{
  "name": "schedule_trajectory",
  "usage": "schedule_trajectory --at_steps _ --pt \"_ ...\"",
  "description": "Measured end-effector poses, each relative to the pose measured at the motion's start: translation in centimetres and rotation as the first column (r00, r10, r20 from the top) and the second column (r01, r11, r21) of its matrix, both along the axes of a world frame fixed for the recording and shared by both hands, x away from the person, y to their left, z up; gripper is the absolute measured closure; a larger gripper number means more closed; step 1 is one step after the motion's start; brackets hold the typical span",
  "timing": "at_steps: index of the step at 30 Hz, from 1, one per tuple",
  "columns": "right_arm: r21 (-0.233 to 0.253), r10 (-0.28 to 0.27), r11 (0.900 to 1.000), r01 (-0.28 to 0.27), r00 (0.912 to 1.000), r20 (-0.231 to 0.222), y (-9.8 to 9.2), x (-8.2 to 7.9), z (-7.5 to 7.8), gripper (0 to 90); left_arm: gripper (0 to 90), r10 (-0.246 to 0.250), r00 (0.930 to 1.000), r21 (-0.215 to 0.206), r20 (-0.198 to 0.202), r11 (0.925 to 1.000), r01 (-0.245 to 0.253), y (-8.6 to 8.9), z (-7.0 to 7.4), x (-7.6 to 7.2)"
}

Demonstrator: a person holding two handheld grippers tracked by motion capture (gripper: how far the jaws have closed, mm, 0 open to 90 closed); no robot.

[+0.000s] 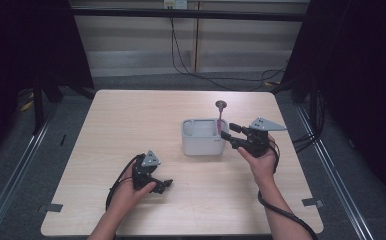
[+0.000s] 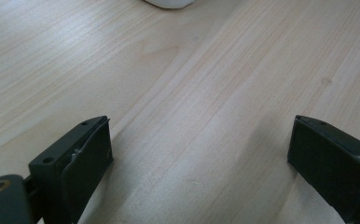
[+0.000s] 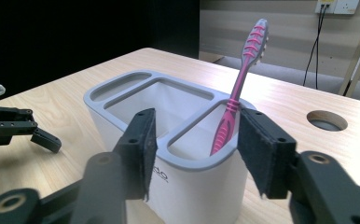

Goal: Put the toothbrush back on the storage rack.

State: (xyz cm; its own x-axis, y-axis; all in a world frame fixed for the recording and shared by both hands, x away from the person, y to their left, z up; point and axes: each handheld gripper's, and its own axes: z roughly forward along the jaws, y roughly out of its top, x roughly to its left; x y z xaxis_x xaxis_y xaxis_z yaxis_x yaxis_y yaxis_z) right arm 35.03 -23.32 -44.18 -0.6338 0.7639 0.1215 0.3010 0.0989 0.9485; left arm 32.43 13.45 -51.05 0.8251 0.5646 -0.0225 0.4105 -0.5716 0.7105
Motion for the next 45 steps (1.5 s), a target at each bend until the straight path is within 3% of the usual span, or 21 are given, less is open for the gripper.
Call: schedule_trajectory --at_steps 15,20,28,30,45 --pt "-0.033 -0.008 0.999 0.007 0.9994 -0.034 -0.5 -0.2 0.5 28.7 6.0 0.001 1.0 -0.002 0.004 1.0 -0.001 0.0 0.0 0.0" --pt "-0.05 0.014 0.999 -0.018 0.9975 -0.069 -0.8 -0.3 0.6 24.7 6.0 0.002 1.0 -0.002 0.005 1.0 -0.002 0.0 0.0 0.0" --pt "-0.082 0.027 0.996 -0.034 0.9958 -0.088 -1.4 -0.6 0.8 21.1 6.0 0.002 1.0 -0.002 0.005 1.0 -0.002 0.0 0.0 0.0" --pt "-0.092 0.055 0.994 -0.065 0.9927 -0.107 -1.6 -0.7 0.8 16.3 6.0 0.002 1.0 -0.002 0.005 1.0 -0.002 0.0 0.0 0.0" --pt "-0.143 0.106 0.981 -0.128 0.9827 -0.152 -2.6 -1.6 0.5 15.9 6.0 0.003 1.0 -0.004 0.004 1.0 -0.003 0.0 0.0 0.0"
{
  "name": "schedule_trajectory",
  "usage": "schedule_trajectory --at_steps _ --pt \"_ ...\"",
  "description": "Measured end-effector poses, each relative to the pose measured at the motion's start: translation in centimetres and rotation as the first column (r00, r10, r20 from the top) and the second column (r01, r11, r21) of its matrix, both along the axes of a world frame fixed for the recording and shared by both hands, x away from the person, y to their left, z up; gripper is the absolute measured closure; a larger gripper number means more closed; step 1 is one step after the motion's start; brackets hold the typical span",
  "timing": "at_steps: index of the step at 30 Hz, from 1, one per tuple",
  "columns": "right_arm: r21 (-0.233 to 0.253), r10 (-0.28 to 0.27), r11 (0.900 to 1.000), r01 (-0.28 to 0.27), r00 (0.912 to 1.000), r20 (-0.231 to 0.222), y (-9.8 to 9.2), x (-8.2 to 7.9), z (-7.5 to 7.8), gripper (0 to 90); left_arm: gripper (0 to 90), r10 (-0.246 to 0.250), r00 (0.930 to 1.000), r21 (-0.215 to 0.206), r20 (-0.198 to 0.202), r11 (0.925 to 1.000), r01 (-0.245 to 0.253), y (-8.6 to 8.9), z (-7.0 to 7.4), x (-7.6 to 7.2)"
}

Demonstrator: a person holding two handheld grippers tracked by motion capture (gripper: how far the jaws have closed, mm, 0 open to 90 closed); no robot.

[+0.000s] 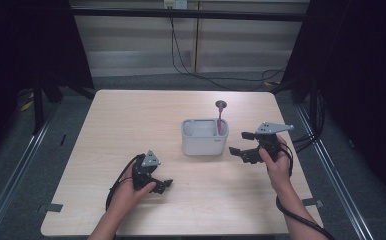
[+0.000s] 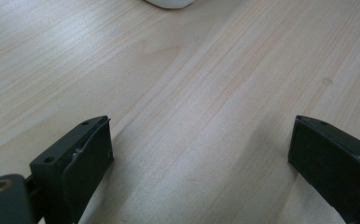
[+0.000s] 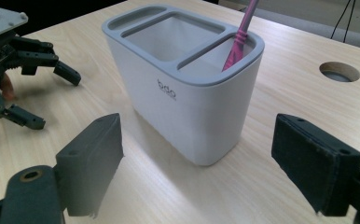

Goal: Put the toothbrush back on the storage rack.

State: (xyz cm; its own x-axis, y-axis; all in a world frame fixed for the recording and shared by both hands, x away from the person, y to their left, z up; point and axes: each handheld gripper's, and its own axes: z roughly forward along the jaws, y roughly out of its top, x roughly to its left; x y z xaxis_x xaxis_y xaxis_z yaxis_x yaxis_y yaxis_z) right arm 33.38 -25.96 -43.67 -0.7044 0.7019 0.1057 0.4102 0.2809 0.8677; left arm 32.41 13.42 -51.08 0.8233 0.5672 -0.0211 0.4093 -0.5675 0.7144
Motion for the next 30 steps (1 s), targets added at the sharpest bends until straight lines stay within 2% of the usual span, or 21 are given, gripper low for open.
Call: schedule_trajectory --at_steps 11,30 --pt "-0.021 0.028 0.999 -0.028 0.9994 -0.023 0.0 -0.7 -0.8 15.9 6.0 -0.001 1.0 0.001 0.0 1.0 0.001 0.0 0.0 0.0" --pt "-0.055 0.032 0.998 -0.036 0.9971 -0.069 -0.6 -1.6 -3.2 15.9 6.0 0.0 1.0 0.001 0.0 1.0 0.0 0.0 0.0 0.0"
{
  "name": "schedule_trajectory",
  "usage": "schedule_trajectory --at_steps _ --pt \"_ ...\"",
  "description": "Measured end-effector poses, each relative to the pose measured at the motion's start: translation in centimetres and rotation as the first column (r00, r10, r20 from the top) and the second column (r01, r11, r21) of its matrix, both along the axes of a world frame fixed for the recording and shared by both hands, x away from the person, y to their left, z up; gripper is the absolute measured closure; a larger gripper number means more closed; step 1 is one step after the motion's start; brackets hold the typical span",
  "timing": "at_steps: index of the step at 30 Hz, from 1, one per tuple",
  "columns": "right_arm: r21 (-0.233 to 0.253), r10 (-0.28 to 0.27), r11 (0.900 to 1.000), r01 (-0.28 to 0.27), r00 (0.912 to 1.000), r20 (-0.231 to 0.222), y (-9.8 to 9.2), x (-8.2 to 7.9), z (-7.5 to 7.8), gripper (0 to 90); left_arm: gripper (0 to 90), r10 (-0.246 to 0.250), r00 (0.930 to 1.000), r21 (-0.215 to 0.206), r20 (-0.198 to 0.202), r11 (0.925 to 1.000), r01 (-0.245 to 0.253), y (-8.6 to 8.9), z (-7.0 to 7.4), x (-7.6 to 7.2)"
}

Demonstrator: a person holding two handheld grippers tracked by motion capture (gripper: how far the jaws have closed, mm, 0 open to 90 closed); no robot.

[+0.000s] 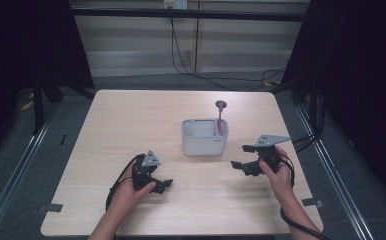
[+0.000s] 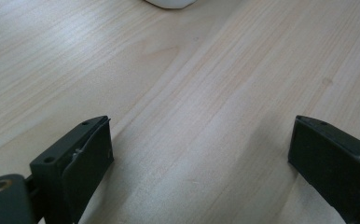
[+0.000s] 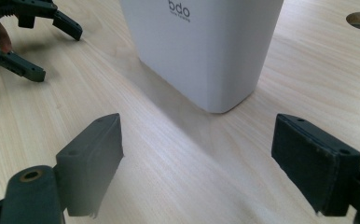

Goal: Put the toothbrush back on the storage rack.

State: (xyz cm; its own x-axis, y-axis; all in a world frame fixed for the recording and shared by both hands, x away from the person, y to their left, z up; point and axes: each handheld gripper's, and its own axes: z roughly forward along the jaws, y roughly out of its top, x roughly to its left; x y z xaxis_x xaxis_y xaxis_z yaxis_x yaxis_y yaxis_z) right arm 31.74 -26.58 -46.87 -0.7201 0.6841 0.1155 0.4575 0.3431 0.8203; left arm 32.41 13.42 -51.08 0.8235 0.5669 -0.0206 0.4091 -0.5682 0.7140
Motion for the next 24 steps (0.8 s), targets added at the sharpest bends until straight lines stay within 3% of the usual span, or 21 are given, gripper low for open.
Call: schedule_trajectory --at_steps 24 --pt "-0.081 0.0 0.997 -0.003 0.9991 -0.041 -0.8 -0.6 -2.5 16.5 6.0 0.001 1.0 0.001 0.001 1.0 -0.001 0.0 0.0 0.0"
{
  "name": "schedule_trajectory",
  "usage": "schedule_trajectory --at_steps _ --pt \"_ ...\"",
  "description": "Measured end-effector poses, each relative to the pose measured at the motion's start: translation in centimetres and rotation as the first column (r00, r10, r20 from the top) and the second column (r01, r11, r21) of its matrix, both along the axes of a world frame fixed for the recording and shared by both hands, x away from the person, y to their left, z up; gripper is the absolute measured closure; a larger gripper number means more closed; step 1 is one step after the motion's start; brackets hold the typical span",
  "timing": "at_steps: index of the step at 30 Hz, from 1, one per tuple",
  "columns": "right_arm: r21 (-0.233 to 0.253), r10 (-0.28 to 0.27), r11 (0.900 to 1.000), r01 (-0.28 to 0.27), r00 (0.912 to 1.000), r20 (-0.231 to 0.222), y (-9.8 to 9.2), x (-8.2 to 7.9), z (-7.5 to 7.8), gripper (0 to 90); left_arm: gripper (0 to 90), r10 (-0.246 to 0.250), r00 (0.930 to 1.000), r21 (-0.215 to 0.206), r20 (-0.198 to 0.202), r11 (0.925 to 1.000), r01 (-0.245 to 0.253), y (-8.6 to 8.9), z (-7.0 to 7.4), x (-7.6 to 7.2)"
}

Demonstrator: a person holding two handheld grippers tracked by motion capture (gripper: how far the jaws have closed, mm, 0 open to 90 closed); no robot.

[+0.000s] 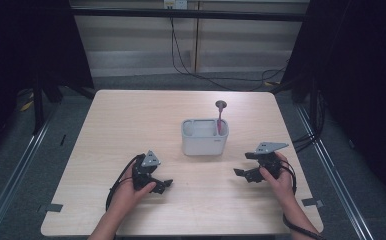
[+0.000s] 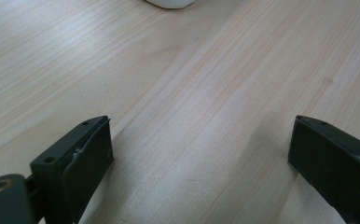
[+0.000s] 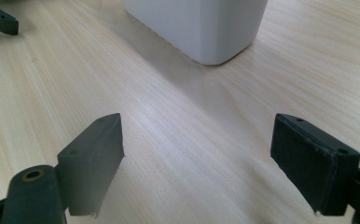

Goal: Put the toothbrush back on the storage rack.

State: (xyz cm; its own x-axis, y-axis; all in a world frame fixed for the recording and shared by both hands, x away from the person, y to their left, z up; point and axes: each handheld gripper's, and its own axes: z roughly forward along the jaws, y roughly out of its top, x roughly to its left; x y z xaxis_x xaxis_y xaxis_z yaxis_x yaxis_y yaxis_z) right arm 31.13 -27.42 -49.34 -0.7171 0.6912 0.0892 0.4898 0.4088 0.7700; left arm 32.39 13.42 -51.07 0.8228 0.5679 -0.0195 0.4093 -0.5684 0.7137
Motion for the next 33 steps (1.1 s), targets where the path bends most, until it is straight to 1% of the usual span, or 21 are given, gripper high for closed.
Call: schedule_trajectory --at_steps 3,7,12,18,23,29,33 --pt "-0.01 0.003 1.0 -0.003 1.0 -0.005 -0.1 0.0 -0.2 16.6 6.0 0.0 1.0 0.001 -0.001 1.0 0.0 0.0 0.0 0.0" --pt "-0.027 0.007 1.0 -0.008 0.9997 -0.023 -0.1 0.0 -0.5 16.6 6.0 0.0 1.0 0.0 0.0 1.0 0.0 0.0 0.0 0.0" --pt "-0.052 0.017 0.998 -0.018 0.9996 -0.024 -0.1 -0.1 -0.7 16.6 6.0 0.0 1.0 0.0 0.0 1.0 0.0 0.0 0.0 0.0" --pt "-0.069 0.018 0.997 -0.02 0.9992 -0.037 -0.2 -0.2 -1.0 16.6 6.0 0.0 1.0 0.001 0.0 1.0 0.0 0.0 0.0 0.0" --pt "-0.095 0.023 0.995 -0.028 0.9985 -0.049 -0.3 -0.2 -1.2 16.6 6.0 0.001 1.0 0.0 0.0 1.0 -0.001 0.0 0.0 0.0" --pt "-0.111 0.025 0.993 -0.031 0.9985 -0.048 -0.3 -0.2 -1.4 17.1 6.0 0.0 1.0 0.0 0.0 1.0 0.0 0.0 0.0 0.0" --pt "-0.111 0.028 0.993 -0.033 0.9987 -0.043 -0.4 -0.3 -1.4 17.0 6.0 0.0 1.0 0.0 -0.001 1.0 0.0 0.0 0.0 0.0"
